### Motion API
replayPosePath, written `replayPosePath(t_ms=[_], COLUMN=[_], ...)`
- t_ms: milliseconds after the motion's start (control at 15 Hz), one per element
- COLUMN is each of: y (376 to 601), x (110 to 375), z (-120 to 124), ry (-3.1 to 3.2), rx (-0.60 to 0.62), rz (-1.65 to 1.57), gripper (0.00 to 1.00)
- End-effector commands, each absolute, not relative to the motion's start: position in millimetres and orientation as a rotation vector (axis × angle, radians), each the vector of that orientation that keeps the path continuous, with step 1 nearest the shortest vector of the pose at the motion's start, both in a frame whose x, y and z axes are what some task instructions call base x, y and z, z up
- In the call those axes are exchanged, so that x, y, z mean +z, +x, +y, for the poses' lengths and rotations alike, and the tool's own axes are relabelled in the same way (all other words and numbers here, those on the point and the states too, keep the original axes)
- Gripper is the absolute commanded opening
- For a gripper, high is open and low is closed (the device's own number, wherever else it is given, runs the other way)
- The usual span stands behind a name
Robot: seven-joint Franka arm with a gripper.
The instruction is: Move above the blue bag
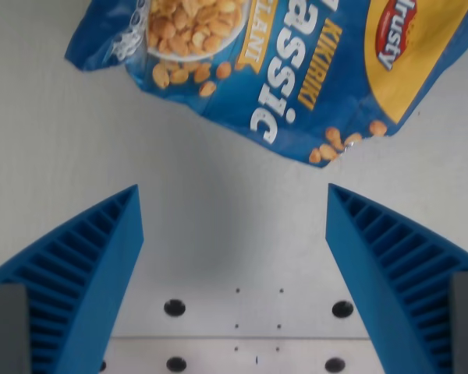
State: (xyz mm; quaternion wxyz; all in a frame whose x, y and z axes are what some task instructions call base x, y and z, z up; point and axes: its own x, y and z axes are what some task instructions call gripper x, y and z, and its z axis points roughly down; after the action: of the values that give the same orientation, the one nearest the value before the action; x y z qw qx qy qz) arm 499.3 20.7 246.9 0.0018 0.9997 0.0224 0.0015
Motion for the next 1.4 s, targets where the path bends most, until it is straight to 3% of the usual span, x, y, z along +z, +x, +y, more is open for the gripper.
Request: replayPosePath(t_ms=[67,1400], y=[515.0,568.9], x=[244.1,213.2], z=[15.1,-11.0], ry=[3.135,3.149], rx=[-0.025,0.01], rz=[0.082,0.056], gripper=[1.0,1.0])
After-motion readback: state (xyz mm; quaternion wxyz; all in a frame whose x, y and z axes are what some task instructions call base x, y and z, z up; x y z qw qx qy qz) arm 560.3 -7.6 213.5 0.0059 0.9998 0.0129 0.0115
